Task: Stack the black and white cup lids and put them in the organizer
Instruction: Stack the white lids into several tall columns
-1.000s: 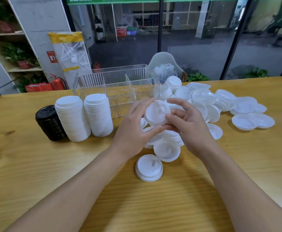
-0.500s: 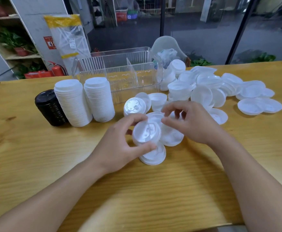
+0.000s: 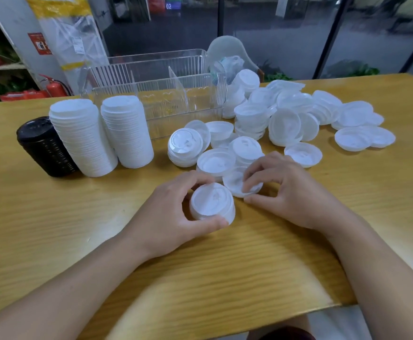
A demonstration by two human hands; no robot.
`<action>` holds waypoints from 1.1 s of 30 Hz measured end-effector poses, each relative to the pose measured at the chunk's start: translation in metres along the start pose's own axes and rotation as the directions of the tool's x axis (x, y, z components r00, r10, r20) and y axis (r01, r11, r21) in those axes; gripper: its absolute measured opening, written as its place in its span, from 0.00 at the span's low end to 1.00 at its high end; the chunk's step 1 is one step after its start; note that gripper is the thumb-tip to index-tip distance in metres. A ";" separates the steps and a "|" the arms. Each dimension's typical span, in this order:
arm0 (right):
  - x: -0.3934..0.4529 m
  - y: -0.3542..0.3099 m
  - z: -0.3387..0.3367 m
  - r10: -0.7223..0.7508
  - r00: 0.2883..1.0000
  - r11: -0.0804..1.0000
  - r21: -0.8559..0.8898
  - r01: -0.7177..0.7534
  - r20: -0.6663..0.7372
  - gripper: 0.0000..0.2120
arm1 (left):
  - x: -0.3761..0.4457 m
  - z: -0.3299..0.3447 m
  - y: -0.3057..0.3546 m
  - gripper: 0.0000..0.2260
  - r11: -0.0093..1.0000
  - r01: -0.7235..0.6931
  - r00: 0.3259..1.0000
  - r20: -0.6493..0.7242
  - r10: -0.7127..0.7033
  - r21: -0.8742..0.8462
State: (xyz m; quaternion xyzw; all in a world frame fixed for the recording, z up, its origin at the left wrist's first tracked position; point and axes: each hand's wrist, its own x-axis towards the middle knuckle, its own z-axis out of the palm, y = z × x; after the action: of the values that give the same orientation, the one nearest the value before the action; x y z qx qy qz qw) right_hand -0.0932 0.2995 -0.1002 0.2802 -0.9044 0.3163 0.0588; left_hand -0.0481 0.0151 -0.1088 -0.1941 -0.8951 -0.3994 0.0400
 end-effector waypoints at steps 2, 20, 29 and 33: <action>-0.001 0.000 0.000 0.004 0.999 1.000 0.004 -0.004 -0.042 0.03 | 0.000 0.002 -0.001 0.27 0.999 -0.001 1.000 0.009 0.000 0.032; -0.006 -0.009 -0.008 0.115 0.973 0.919 0.392 -0.028 -0.199 0.03 | 0.000 0.012 -0.002 0.28 0.981 -0.052 0.998 0.032 0.047 0.189; -0.004 -0.005 -0.007 0.158 0.967 0.818 0.575 -0.015 -0.200 0.05 | -0.001 0.013 -0.002 0.30 0.972 -0.080 0.997 0.034 0.074 0.220; -0.001 -0.001 -0.008 0.203 0.962 0.681 0.732 -0.003 -0.185 0.09 | -0.002 0.013 -0.001 0.31 0.982 -0.057 0.998 0.014 0.056 0.182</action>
State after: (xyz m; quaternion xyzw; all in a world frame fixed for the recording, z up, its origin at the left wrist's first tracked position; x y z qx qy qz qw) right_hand -0.0920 0.3041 -0.0936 0.1864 -0.7047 0.6835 0.0392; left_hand -0.0459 0.0234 -0.1189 -0.2168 -0.9222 -0.3137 0.0649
